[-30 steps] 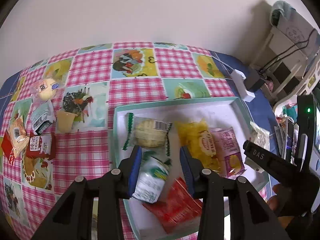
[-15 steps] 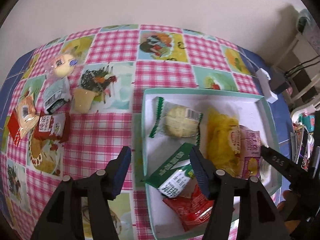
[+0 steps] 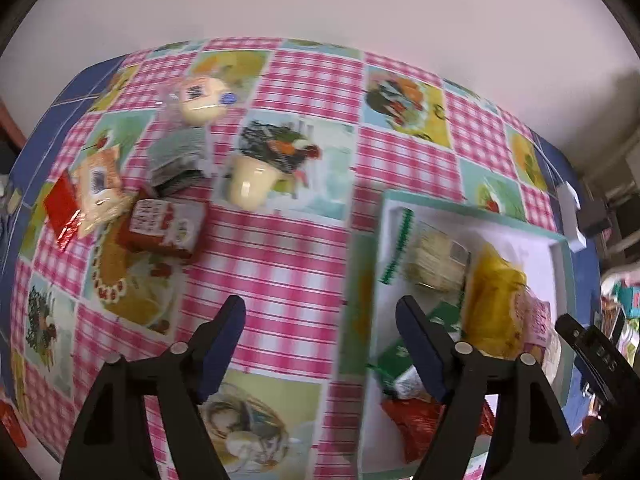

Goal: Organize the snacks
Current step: 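Move both open grippers back from the tray to the snack pile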

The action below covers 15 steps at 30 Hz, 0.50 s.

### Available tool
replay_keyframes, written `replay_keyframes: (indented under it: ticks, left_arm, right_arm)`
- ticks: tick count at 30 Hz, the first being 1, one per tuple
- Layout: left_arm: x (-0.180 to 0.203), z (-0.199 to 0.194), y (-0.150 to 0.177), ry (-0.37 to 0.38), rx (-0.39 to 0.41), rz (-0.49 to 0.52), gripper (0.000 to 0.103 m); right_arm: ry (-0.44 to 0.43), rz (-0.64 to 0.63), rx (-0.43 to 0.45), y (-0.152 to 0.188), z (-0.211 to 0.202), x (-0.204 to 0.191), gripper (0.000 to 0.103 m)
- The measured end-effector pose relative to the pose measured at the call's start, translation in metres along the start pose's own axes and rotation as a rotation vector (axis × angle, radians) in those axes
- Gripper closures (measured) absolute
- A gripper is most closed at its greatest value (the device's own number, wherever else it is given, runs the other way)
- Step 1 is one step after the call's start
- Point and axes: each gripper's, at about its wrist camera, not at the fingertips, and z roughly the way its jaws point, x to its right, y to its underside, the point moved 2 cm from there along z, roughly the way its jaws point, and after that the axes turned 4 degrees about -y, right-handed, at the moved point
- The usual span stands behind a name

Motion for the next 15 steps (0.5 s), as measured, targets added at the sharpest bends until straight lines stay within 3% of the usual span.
replay_keyframes:
  ticks: [7,15]
  left_arm:
    - [-0.034,-0.008,-0.007,-0.059,0.045,-0.049,0.010]
    - [-0.085,-0.021,-0.014,-0.117,0.097,-0.122,0.010]
  right_arm:
    - [-0.099,-0.003,-0.002,0.008,-0.002,-0.018,0.002]
    - [-0.147,-0.099,0.024,0.019,-0.013,-0.060,0.002]
